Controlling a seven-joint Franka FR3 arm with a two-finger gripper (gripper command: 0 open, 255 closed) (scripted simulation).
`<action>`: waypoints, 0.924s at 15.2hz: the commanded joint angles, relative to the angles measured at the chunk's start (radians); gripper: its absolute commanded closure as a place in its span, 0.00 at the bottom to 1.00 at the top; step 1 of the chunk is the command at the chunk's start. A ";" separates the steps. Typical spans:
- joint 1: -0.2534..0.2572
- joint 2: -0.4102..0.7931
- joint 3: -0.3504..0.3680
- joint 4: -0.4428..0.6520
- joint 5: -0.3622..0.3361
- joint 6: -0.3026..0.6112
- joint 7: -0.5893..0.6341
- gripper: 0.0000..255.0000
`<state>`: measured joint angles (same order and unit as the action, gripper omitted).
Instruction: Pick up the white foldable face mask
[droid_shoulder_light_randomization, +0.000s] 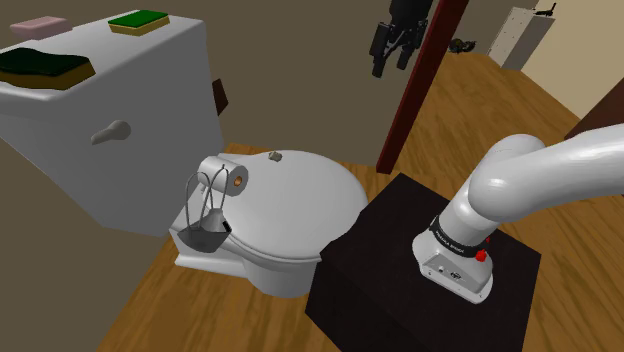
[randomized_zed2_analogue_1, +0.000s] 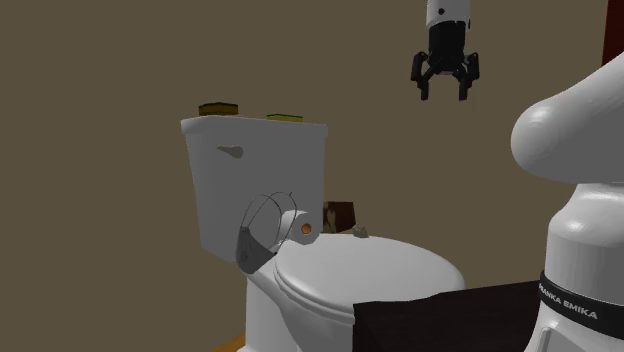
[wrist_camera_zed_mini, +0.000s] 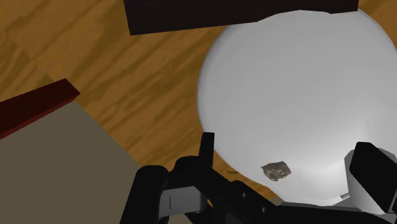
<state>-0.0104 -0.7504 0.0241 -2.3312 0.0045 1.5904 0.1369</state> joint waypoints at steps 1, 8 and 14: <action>0.000 0.000 0.000 0.000 0.000 0.000 0.000 0.00; 0.017 0.014 0.195 -0.079 0.083 0.130 0.274 0.00; 0.012 0.112 0.374 -0.074 0.124 0.252 0.515 0.00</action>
<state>0.0035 -0.6548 0.3689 -2.4016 0.1236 1.8167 0.6092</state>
